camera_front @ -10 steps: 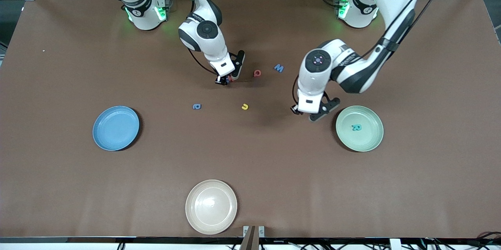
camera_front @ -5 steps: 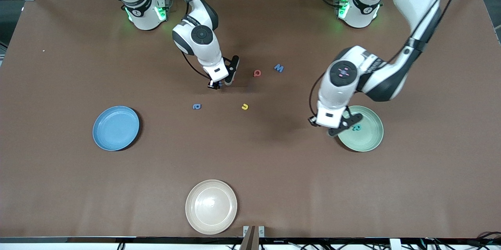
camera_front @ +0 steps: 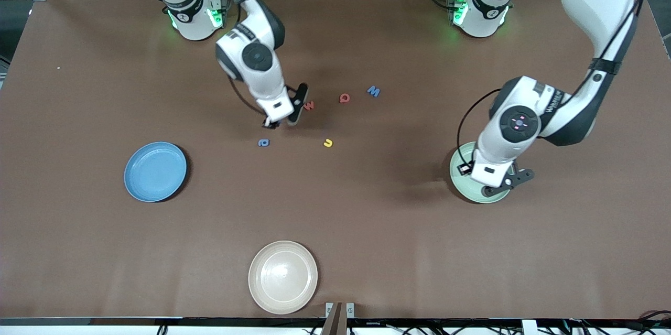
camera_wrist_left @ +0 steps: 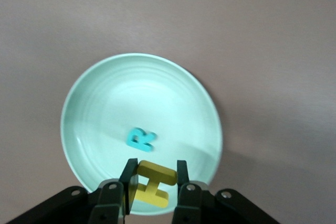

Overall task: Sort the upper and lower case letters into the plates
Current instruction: 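Carry the yellow H to the green plate and open the left gripper, then lower the blue m onto the blue plate and open the right gripper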

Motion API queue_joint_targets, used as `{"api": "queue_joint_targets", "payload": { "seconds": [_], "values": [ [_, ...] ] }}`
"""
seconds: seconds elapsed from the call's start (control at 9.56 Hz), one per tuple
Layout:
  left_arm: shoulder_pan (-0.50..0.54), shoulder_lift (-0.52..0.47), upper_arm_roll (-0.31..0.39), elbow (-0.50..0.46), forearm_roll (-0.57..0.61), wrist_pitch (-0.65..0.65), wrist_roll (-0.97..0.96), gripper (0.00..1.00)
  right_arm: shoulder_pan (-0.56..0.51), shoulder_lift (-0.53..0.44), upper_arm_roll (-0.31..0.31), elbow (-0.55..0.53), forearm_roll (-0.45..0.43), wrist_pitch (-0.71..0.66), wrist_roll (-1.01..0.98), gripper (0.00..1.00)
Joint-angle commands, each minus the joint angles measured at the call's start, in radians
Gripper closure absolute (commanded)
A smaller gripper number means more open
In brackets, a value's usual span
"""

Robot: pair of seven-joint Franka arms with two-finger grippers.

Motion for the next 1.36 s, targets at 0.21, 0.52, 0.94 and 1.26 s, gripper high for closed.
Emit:
{"api": "queue_joint_targets", "payload": {
  "seconds": [0.21,0.52,0.94,1.26],
  "values": [
    [0.037,0.058,-0.004,-0.010,-0.008,0.024,0.058,0.64,-0.286,0.021,-0.002,0.144,-0.094,-0.122,-0.282,1.00],
    [0.029,0.053,-0.004,-0.010,-0.001,0.022,0.058,0.00,-0.493,0.065,-0.003,0.172,-0.187,-0.116,-0.386,1.00],
    [0.014,-0.022,-0.128,-0.073,-0.007,-0.010,-0.052,0.00,-0.607,0.191,0.000,0.242,-0.177,-0.053,-0.489,0.53],
    [-0.071,-0.016,-0.259,-0.111,-0.006,-0.010,-0.477,0.00,-0.564,0.179,0.012,0.244,-0.174,-0.123,-0.348,0.47]
  ]
}}
